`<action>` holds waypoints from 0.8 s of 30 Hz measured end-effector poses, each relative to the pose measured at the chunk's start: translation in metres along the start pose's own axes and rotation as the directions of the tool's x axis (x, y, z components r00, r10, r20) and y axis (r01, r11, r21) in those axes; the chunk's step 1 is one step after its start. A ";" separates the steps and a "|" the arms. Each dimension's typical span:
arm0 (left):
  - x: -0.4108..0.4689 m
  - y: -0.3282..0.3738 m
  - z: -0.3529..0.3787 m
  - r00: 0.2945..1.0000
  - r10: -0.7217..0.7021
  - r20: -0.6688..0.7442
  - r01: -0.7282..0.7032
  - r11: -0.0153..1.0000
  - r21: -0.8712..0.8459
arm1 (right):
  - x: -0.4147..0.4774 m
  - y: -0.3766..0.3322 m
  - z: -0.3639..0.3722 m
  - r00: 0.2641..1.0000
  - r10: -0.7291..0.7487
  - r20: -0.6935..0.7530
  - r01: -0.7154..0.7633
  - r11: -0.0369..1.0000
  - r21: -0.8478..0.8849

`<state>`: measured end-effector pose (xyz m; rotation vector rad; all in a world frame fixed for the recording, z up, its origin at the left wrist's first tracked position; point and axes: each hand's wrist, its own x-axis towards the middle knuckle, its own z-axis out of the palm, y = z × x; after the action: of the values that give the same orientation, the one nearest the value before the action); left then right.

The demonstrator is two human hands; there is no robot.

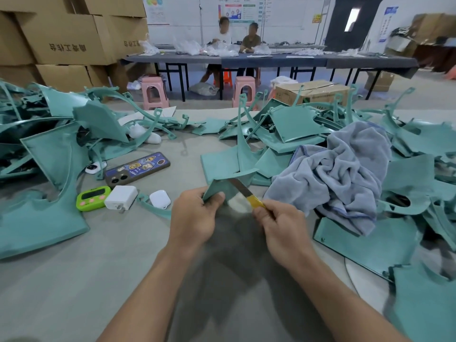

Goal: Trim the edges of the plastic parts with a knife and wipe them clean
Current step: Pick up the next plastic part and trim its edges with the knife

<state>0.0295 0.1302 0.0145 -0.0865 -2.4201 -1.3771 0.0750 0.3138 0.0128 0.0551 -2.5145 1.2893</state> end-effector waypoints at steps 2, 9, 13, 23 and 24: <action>0.003 0.000 0.000 1.000 -0.009 -0.009 0.009 1.000 0.010 | -0.003 -0.003 0.000 0.997 -0.068 0.030 0.065 0.993 0.098; 0.001 0.002 -0.001 1.000 0.008 -0.003 -0.008 1.000 0.022 | 0.004 0.000 0.010 0.999 0.044 -0.005 -0.042 0.964 0.263; 0.000 0.002 -0.002 0.999 0.035 0.005 -0.035 0.999 0.040 | 0.004 0.003 0.010 0.997 0.073 0.040 -0.083 0.931 0.354; -0.003 0.001 -0.002 0.999 0.030 0.015 -0.030 0.999 -0.026 | 0.017 0.009 -0.007 0.997 0.073 -0.034 -0.073 0.997 0.004; -0.003 0.000 -0.002 0.999 0.028 0.018 -0.028 0.999 -0.021 | 0.020 0.011 -0.008 0.993 0.102 -0.054 -0.105 0.993 -0.053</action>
<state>0.0325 0.1292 0.0146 -0.1386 -2.4108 -1.3952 0.0564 0.3292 0.0143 -0.1208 -2.5376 1.2409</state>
